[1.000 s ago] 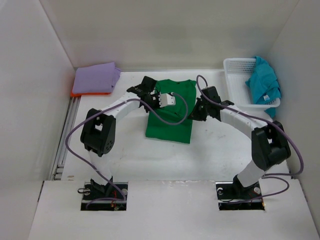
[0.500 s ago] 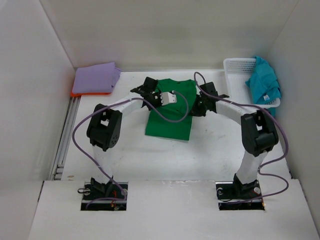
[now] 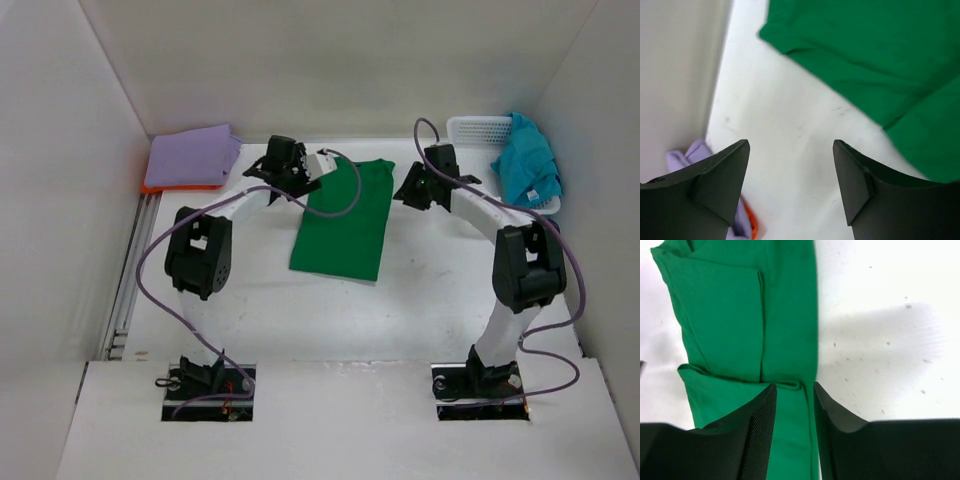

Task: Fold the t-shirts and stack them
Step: Fold the folded rectangular tshirt in 1/3 of the way, then grab one side of the 2/3 rectangular tshirt with both arms

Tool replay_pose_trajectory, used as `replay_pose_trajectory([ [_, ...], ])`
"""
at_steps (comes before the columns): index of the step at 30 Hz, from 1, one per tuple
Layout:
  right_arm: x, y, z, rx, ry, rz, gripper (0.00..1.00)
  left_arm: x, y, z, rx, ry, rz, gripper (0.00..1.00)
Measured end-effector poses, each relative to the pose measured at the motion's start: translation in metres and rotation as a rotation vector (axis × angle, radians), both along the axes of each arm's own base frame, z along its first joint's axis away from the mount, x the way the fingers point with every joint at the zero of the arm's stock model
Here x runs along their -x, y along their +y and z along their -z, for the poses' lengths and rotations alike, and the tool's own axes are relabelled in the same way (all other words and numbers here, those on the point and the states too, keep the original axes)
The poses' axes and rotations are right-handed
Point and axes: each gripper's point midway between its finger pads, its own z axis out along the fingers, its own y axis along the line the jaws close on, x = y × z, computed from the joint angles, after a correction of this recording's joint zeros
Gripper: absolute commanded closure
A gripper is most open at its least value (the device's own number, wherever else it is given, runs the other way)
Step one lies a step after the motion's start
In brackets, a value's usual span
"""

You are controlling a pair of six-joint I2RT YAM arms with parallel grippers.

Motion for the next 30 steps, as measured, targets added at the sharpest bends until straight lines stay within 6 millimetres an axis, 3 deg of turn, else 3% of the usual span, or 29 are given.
replay_pose_trajectory([
  [2, 0.006, -0.004, -0.009, 0.011, -0.018, 0.000, 0.54, 0.004, 0.010, -0.018, 0.016, -0.031, -0.003, 0.29],
  [4, 0.021, -0.004, -0.020, 0.012, -0.037, -0.008, 0.50, 0.029, 0.021, -0.036, 0.019, -0.037, 0.033, 0.28],
  [7, 0.061, 0.005, -0.029, 0.005, -0.051, -0.030, 0.42, 0.095, 0.027, -0.054, -0.022, -0.032, 0.165, 0.30],
  [9, 0.094, 0.022, -0.028, -0.011, -0.046, -0.074, 0.40, 0.138, 0.022, -0.052, -0.053, -0.023, 0.267, 0.30],
  [11, 0.124, 0.041, -0.018, -0.031, -0.025, -0.115, 0.40, 0.175, 0.014, -0.031, -0.085, 0.017, 0.358, 0.31],
  [13, 0.149, 0.053, 0.000, -0.045, 0.019, -0.141, 0.40, 0.208, 0.011, 0.008, -0.127, 0.099, 0.431, 0.31],
  [16, 0.175, 0.052, 0.031, -0.057, 0.104, -0.115, 0.41, 0.248, 0.021, 0.061, -0.186, 0.233, 0.475, 0.31],
  [18, 0.185, 0.048, 0.045, -0.063, 0.143, -0.088, 0.41, 0.257, 0.026, 0.078, -0.212, 0.276, 0.476, 0.32],
  [26, 0.203, 0.074, 0.054, -0.128, 0.158, -0.086, 0.42, 0.223, 0.011, 0.077, -0.216, 0.170, 0.433, 0.42],
  [30, 0.205, 0.081, 0.059, -0.148, 0.171, -0.077, 0.42, 0.219, 0.004, 0.077, -0.222, 0.147, 0.432, 0.50],
])
